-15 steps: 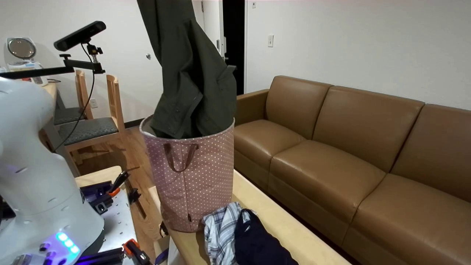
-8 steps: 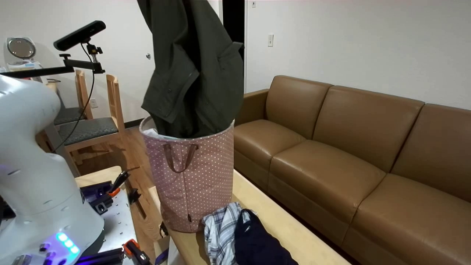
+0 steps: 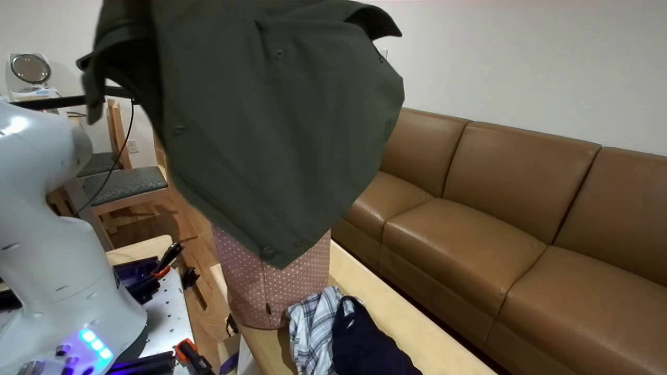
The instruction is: Remove three things from the carrier bag and put them on the table
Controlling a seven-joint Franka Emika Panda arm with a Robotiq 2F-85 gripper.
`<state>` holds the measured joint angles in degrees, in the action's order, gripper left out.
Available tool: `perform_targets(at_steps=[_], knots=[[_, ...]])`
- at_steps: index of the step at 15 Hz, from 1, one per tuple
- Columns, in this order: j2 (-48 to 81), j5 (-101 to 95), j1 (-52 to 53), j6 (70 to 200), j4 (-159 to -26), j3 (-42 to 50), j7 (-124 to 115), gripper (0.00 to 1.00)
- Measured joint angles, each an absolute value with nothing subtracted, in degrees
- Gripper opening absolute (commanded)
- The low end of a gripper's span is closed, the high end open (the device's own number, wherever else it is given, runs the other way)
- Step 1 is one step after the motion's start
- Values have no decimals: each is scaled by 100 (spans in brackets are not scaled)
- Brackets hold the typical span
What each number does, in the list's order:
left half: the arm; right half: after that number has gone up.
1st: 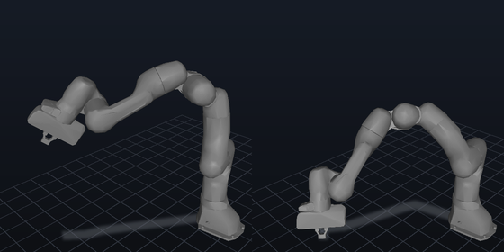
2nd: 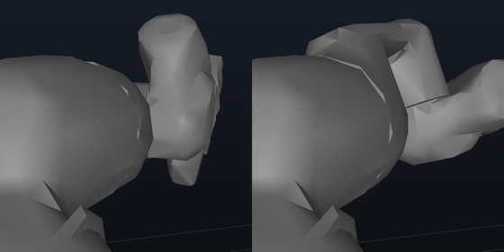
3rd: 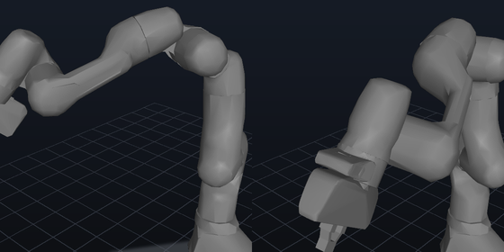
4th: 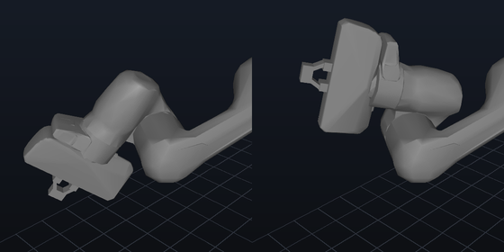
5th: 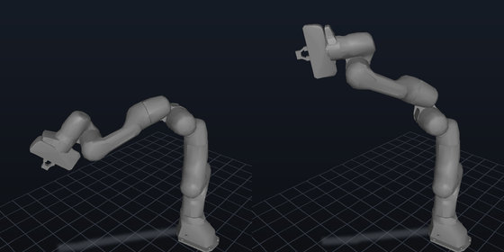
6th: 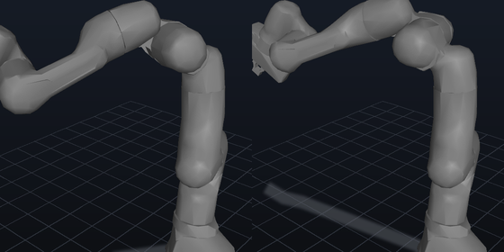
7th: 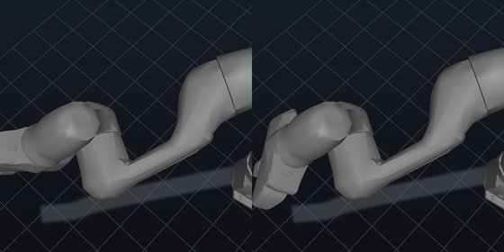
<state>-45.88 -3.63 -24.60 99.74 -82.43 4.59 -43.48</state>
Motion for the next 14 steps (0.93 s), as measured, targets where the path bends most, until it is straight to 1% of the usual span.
perform_targets(at_steps=[2, 6, 10, 14], knots=[[-4427, -484, -2480, 10034, -8237, 480, -4388, 6], [-4301, -536, -2469, 10337, -8623, 388, -4388, 5], [-4283, -551, -2449, 10298, -8716, 395, -4388, 5], [-3894, -572, -2461, 10298, -8581, 660, -4664, 5]])
